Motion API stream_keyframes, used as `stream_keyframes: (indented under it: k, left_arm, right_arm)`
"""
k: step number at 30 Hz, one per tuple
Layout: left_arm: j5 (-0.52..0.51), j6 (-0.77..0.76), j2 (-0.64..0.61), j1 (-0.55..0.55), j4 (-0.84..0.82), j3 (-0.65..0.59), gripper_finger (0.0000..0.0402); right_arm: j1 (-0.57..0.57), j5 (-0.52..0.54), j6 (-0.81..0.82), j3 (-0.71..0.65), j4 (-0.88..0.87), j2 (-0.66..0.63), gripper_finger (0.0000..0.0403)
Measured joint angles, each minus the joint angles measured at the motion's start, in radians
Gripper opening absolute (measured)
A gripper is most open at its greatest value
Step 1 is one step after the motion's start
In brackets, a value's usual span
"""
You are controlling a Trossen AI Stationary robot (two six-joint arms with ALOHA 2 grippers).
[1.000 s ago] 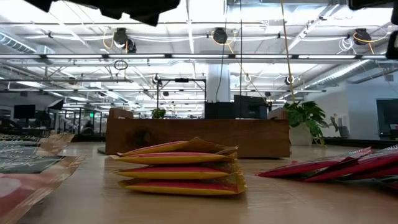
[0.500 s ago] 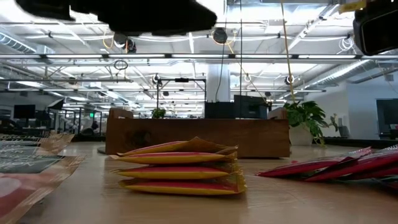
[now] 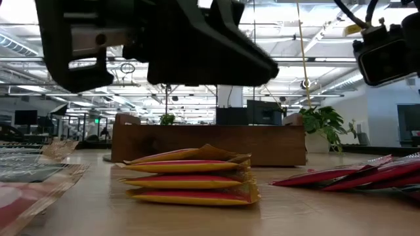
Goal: Pick & Place Tea
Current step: Put the red tea bag into the brown organizer
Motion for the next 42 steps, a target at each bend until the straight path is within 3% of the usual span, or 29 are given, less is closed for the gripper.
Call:
stream_keyframes:
  k: [6, 19, 42]
  left_arm:
    - [0.000, -0.005, -0.004, 0.000, -0.006, 0.004, 0.0078]
    - [0.000, -0.026, -0.004, 0.000, -0.025, 0.004, 0.0079]
    - [0.000, -0.029, -0.004, 0.000, -0.029, 0.004, 0.0079]
  right_arm:
    - [-0.002, -0.025, 0.043, 0.008, 0.058, 0.041, 0.0181]
    - [0.017, -0.079, 0.092, 0.105, -0.001, 0.146, 0.0181]
    - [0.024, -0.024, 0.127, 0.106, -0.046, 0.149, 0.0180]
